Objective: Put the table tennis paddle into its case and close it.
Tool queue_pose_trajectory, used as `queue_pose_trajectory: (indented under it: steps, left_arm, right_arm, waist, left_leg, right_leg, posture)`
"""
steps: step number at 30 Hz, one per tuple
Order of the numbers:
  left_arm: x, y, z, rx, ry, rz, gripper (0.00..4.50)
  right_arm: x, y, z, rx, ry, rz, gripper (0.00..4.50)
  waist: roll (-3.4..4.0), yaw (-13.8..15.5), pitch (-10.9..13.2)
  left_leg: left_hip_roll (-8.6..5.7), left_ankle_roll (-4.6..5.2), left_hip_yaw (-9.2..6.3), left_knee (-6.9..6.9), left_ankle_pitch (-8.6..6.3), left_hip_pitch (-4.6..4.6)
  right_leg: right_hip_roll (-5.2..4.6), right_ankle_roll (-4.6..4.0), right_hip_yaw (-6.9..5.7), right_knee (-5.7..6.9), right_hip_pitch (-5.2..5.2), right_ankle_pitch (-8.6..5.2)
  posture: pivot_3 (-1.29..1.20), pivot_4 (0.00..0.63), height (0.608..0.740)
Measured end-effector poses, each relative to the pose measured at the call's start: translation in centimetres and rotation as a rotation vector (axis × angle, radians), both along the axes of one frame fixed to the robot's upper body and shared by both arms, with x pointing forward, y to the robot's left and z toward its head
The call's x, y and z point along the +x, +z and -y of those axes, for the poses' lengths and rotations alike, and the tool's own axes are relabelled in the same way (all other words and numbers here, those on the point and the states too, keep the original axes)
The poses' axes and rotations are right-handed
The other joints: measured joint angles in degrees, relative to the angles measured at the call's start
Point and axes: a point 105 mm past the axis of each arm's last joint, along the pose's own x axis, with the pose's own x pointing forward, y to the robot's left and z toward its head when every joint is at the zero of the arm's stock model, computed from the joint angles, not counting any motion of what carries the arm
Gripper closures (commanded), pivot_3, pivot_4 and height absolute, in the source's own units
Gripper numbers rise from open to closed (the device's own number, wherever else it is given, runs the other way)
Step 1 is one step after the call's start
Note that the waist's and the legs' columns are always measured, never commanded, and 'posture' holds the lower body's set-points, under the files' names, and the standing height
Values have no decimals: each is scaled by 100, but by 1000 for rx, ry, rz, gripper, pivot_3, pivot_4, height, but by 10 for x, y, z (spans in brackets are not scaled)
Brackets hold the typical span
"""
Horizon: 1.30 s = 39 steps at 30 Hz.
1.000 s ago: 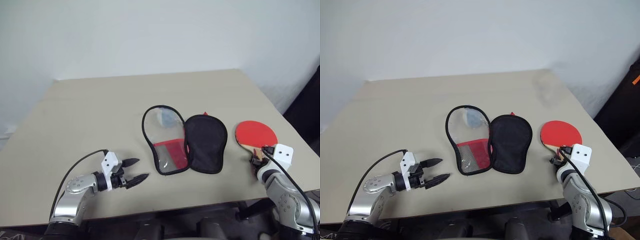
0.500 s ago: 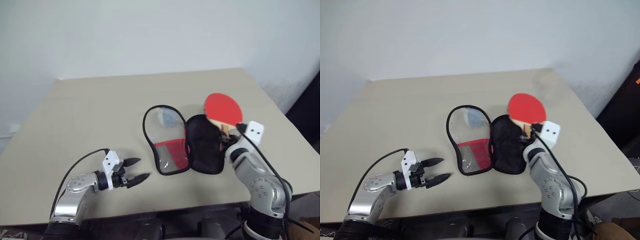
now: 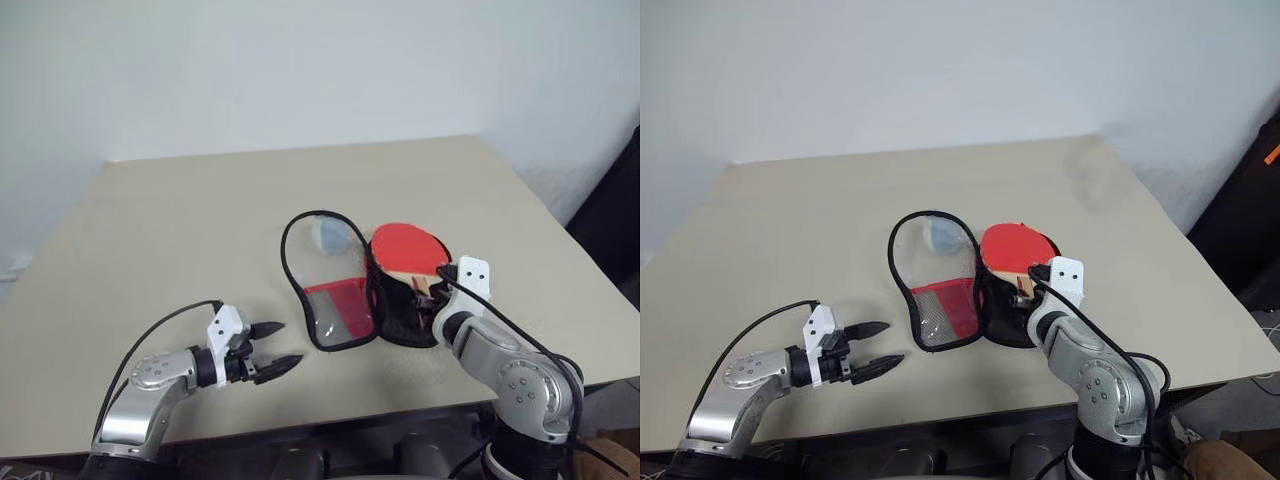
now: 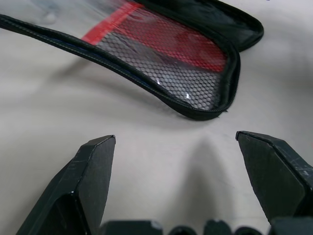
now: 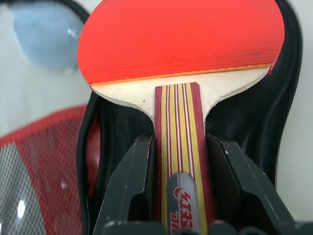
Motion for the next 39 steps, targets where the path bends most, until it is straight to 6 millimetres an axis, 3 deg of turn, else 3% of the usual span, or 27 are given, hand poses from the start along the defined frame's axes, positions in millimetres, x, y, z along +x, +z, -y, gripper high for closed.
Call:
queue_pose_trajectory:
  steps: [9, 19, 20, 28, 35, 39]
  left_arm:
    - [3, 13, 7, 22, -4, 5, 287]
    - [12, 52, 29, 22, -8, 50, 287]
    - [11, 54, 30, 25, -4, 50, 287]
    - [8, 61, 38, 30, 19, 59, 287]
    - [17, 66, 33, -7, 73, 60, 287]
    - [39, 67, -7, -28, 195, 64, 287]
  right_arm:
    - [4, -3, 22, -28, -104, -20, 3285]
    - [12, -5, 18, -17, -95, -37, 3285]
    - [13, -5, 18, -17, -93, -38, 2561]
    - [17, 3, 10, 13, -51, -7, 16]
    - [13, 15, 6, 89, 83, 101, 16]
    - [14, 28, 40, -34, 184, 293, 16]
  waist:
    - [1, -47, 0]
    - [0, -64, 0]
    - [0, -67, 0]
    - [0, -67, 0]
    - [-1, -63, 1]
    - [-3, -70, 3]
  left_leg:
    - [0, 0, -1, -2, 0, -1]
    - [0, 0, -1, -3, 0, 0]
    - [0, 0, -1, -3, 0, -1]
    - [0, 0, 0, -2, 0, 0]
    - [0, 0, 0, 0, 0, -1]
    - [0, -1, 3, 1, -1, 0]
  right_leg:
    - [0, 0, -1, 0, -2, 0]
    - [0, 1, 0, -1, -1, 0]
    - [0, 1, 0, -2, -1, 0]
    - [0, 0, -1, -3, 1, 0]
    - [-1, 1, -3, -8, 6, 0]
    - [-2, 2, -7, -12, 5, -2]
  posture:
    - [0, 0, 740]
    - [0, 0, 740]
    - [0, 0, 740]
    - [0, 0, 740]
    - [0, 0, 740]
    - [0, 0, 740]
